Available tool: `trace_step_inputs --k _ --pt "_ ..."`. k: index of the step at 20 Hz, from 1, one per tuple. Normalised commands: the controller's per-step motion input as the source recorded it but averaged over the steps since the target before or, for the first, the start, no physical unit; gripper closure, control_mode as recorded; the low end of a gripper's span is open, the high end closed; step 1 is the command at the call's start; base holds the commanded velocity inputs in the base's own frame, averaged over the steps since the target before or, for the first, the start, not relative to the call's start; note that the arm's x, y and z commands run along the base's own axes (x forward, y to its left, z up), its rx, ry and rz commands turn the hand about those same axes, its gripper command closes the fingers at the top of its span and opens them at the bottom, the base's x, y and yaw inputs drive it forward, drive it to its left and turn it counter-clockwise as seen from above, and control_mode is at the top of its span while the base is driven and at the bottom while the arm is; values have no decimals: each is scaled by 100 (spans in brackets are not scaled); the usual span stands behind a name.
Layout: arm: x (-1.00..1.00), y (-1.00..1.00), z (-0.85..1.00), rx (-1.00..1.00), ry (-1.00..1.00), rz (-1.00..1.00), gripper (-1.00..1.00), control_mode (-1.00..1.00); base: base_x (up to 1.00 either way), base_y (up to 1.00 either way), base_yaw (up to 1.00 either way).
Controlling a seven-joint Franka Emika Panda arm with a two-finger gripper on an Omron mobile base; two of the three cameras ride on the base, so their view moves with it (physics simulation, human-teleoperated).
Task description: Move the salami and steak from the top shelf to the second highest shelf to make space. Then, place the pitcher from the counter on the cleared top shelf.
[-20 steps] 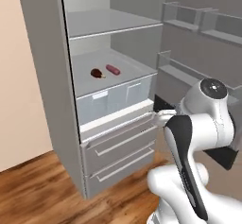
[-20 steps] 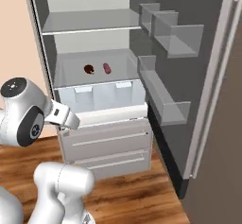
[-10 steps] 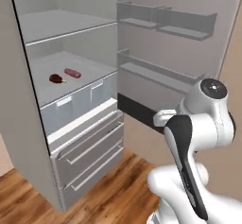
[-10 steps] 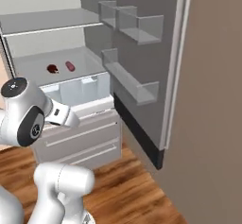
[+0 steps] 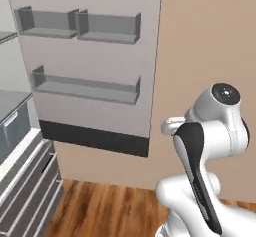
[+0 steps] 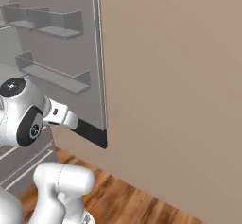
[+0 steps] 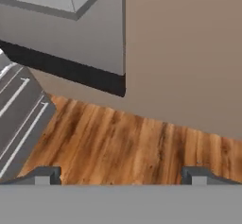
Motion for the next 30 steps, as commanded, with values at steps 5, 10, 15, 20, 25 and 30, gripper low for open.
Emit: trace_step_inputs --k 5,10,15,20,25,30 --pt "0 0 0 0 0 0 -100 100 0 11 -99" --pt "0 0 0 0 0 0 -100 100 0 12 -100" --pt "0 0 0 0 0 0 -100 100 0 11 -100" --pt "0 0 0 0 0 0 -100 100 0 13 -98" --pt "0 0 0 0 0 0 -100 100 0 11 -95" --pt "0 0 0 0 0 0 -100 100 6 12 -87"
